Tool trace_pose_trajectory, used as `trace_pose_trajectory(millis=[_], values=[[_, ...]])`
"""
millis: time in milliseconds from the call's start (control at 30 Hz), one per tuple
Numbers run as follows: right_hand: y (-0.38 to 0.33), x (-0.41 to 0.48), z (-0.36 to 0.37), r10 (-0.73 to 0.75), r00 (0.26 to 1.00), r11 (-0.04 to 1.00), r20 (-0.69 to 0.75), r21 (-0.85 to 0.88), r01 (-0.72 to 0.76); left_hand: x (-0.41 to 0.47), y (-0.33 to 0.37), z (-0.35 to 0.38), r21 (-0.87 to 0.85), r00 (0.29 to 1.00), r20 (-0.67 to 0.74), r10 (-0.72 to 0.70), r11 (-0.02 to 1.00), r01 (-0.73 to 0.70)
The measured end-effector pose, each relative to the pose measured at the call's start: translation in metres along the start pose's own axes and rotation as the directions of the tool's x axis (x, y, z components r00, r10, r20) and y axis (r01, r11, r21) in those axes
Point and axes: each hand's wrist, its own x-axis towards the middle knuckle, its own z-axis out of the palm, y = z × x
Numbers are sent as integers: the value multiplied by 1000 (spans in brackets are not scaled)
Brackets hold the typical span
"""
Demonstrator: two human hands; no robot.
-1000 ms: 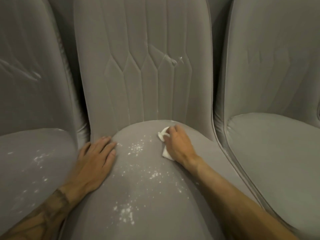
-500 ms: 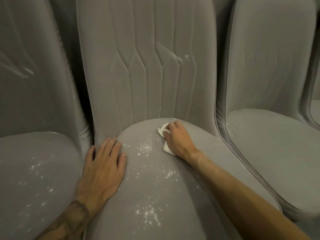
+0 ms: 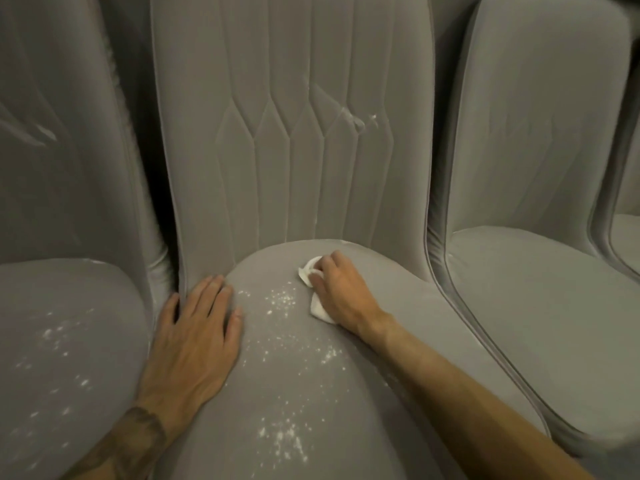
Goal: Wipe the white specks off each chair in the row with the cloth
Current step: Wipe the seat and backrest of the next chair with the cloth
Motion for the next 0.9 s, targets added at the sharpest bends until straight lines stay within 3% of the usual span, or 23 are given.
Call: trace_pose_trajectory(millis=[133,267,333,400,500,633,700,733,900], values=[[47,-7,-28,15,1000,992,10,-126,-14,1,1,-1,-14,1000,-31,-5,1000,4],[67,4,-28,326,927,920,-185,-166,-356,2,1,1,-27,999,-5,-33,999,33],[45,10,-14,279,949,944,-146,-138,-298,2,2,2,-25,999,-4,-38,999,38],[22,3,-7,145,988,987,-42,-67,-148,2,0,1,-29,999,5,-45,999,45],[29,-20,-37,-85,994,989,64,-118,92,3,0,-1,-29,999,11,-30,999,30],[73,-30,-64,110,991,982,-76,-148,-121,4,4,-2,-50,998,0,-62,997,62],[74,-18,-51,316,940,939,-125,-103,-329,5,3,-5,-63,998,-15,-56,997,55],[66,-13,-42,347,924,926,-159,-98,-364,5,2,-6,-57,999,-19,-32,998,31],[4,-10,-16,78,994,997,76,3,-79,-3,-19,-20,54,998,12,58,997,-59]])
